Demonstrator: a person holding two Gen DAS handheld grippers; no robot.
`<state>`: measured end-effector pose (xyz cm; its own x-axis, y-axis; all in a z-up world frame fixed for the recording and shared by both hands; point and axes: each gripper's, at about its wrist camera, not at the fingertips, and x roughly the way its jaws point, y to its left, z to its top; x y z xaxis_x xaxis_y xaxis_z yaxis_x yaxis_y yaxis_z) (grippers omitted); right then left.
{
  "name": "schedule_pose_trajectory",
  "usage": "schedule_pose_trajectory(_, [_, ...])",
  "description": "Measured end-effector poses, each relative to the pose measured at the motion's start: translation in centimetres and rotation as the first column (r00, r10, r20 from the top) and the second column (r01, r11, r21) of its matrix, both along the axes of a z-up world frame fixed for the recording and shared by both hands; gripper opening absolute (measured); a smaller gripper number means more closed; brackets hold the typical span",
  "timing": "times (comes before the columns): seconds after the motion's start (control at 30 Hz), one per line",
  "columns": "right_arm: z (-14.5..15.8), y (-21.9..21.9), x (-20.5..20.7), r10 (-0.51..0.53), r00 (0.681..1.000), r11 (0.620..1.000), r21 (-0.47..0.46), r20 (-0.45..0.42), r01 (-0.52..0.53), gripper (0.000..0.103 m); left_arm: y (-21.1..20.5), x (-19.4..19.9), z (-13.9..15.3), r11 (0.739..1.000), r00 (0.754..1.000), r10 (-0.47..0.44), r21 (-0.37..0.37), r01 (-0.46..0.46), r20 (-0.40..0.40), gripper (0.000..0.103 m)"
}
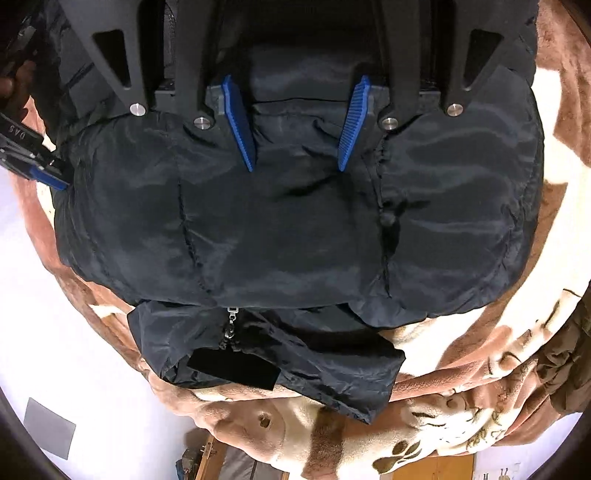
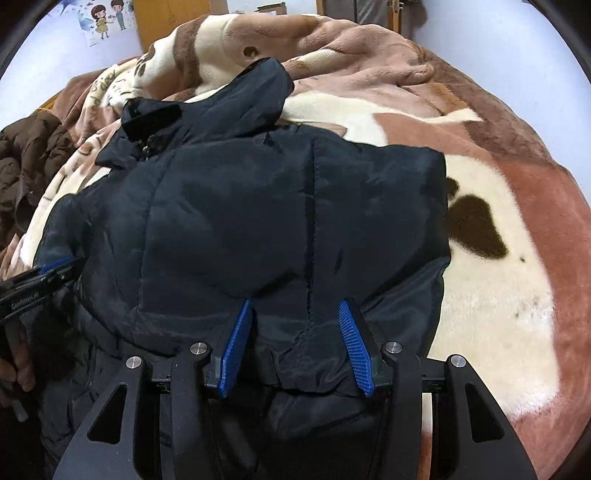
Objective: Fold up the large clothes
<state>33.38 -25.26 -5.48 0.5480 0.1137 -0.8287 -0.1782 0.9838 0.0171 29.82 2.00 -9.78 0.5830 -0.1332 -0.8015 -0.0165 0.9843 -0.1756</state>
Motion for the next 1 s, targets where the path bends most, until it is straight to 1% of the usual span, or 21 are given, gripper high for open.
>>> schedule_pose_trajectory(0.13, [2.3,-0.6,-1.5,-0.024,0.999,1.000,0.003,0.025,0.024,0.050,0.3,-1.6,1.6,1.000,1.000,0.005,-0.013,-0.005,-0.004,0.049])
schedule_pose_trajectory(0.23, [4.6,-1.5,-3.8,-0.048,0.997,0.999,0.010,0.067,0.047,0.050,0.5,-4.1,3.6,0.999,1.000,-0.005,-0.034,0.005,0.021,0.049])
schedule_pose_trajectory(0.37, [8.4,-2.6,-9.0,-0.079,0.986,0.997,0.031,0.144,0.075,0.050,-0.1,-9.1,7.1,0.999,0.997,-0.019,-0.036,0.021,0.069,0.049])
schedule_pose_trajectory(0.43, [10.0,-2.8,-11.6,-0.092,0.981,0.995,0.049,0.169,0.085,0.050,-0.3,-11.5,8.6,0.999,0.996,-0.021,-0.044,0.025,0.088,0.049])
schedule_pose_trajectory(0.5, [11.5,-2.8,-14.4,-0.103,0.976,0.993,0.068,0.191,0.092,0.050,-0.4,-13.9,9.9,0.998,0.995,-0.021,-0.056,0.027,0.101,0.049])
schedule_pose_trajectory(0.6, [13.1,-2.0,-18.0,-0.115,0.971,0.991,0.089,0.211,0.098,0.050,-0.6,-17.1,11.0,0.997,0.994,-0.021,-0.076,0.029,0.109,0.049])
schedule_pose_trajectory(0.7, [14.1,-0.8,-21.4,-0.105,0.970,0.991,0.108,0.220,0.083,0.050,-0.8,-19.8,11.7,0.996,0.993,-0.030,-0.085,0.040,0.114,0.049])
schedule_pose_trajectory(0.83, [14.4,1.6,-23.9,-0.060,0.974,0.993,0.116,0.216,0.035,0.050,-1.1,-22.8,12.5,0.995,0.992,-0.041,-0.081,0.051,0.121,0.049])
schedule_pose_trajectory(0.93, [14.4,3.4,-24.7,-0.015,0.975,0.994,0.105,0.220,-0.008,0.050,-0.8,-23.9,13.3,0.996,0.990,-0.040,-0.072,0.051,0.134,0.050])
schedule_pose_trajectory(1.0, [14.4,4.2,-24.6,0.001,0.977,0.994,0.103,0.215,-0.024,0.050,-0.4,-24.1,13.7,0.997,0.989,-0.031,-0.071,0.041,0.142,0.050])
